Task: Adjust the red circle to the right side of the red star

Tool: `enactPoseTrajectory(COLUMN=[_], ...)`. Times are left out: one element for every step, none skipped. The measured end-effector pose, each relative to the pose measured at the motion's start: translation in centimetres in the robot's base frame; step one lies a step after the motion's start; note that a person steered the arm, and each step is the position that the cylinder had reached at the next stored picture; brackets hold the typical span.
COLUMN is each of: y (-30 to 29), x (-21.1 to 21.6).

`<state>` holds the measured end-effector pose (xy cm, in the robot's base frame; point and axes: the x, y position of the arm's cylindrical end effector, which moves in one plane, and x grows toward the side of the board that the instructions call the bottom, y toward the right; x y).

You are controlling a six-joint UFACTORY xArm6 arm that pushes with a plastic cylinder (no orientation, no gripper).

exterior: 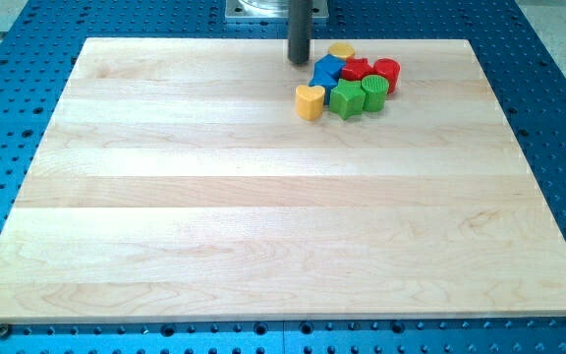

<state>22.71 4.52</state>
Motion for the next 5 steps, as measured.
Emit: enactPoseTrajectory(y=[4.1,6.4,5.2,10.9,14.0], x=[0.0,0.6,-2.6,-3.1,-2.5])
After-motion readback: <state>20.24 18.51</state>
